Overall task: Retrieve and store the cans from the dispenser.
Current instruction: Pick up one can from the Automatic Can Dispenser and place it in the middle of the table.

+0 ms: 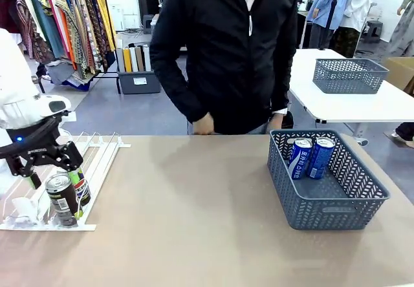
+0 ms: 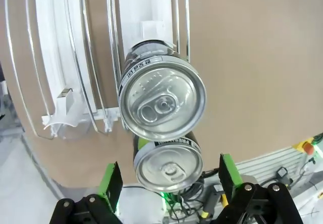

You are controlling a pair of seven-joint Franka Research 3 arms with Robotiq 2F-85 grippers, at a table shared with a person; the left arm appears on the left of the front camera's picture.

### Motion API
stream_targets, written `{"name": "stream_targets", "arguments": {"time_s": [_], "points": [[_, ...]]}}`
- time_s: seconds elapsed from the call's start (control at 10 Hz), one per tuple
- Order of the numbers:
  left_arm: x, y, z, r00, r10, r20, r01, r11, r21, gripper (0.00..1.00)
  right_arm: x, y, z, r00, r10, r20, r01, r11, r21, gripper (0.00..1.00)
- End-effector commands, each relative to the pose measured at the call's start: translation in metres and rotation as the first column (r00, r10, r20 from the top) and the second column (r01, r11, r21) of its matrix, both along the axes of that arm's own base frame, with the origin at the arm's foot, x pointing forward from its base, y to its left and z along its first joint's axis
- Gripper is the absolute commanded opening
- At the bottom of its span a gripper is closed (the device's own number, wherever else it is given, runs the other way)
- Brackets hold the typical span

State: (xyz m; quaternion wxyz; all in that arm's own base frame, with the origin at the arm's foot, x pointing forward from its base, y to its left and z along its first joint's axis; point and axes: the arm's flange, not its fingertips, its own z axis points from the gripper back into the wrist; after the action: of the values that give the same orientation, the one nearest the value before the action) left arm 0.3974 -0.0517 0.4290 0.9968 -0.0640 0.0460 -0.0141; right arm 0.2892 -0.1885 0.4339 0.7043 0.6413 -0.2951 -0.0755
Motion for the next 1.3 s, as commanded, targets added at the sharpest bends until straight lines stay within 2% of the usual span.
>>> {"name": "stream_targets", "arguments": {"time_s": [0.0, 0.5, 0.6, 0.7, 0.8, 1.2], "points": [[-0.0003, 0.0011, -0.0095, 1.000, 0.030, 0.004, -0.030, 0.999, 0.030, 1.00, 0.0001, 0.0000, 0.0046, 1.000, 0.004, 0.007, -0.004, 1.000, 0.002, 1.00], [0.0010, -0.0026, -0.0177, 0.999, 0.047, 0.026, -0.048, 0.998, 0.038, 1.00, 0.0001, 0.0000, 0.0046, 1.000, 0.004, 0.007, -0.004, 1.000, 0.002, 1.00], [0.0000, -0.0021, -0.0174, 0.998, 0.050, 0.028, -0.051, 0.998, 0.034, 0.74, 0.0001, 0.0000, 0.0046, 1.000, 0.004, 0.007, -0.004, 1.000, 0.002, 1.00], [0.0022, -0.0029, -0.0174, 0.998, 0.048, 0.037, -0.049, 0.998, 0.041, 0.17, 0.0001, 0.0000, 0.0046, 1.000, 0.004, 0.007, -0.004, 1.000, 0.002, 1.00], [0.0019, -0.0031, -0.0174, 0.998, 0.048, 0.040, -0.050, 0.998, 0.047, 0.00, 0.0001, 0.0000, 0.0046, 1.000, 0.004, 0.007, -0.004, 1.000, 0.002, 1.00], [0.0029, -0.0055, -0.0163, 0.998, 0.042, 0.046, -0.044, 0.998, 0.051, 0.00, 0.0001, 0.0000, 0.0046, 1.000, 0.004, 0.007, -0.004, 1.000, 0.002, 1.00]]}}
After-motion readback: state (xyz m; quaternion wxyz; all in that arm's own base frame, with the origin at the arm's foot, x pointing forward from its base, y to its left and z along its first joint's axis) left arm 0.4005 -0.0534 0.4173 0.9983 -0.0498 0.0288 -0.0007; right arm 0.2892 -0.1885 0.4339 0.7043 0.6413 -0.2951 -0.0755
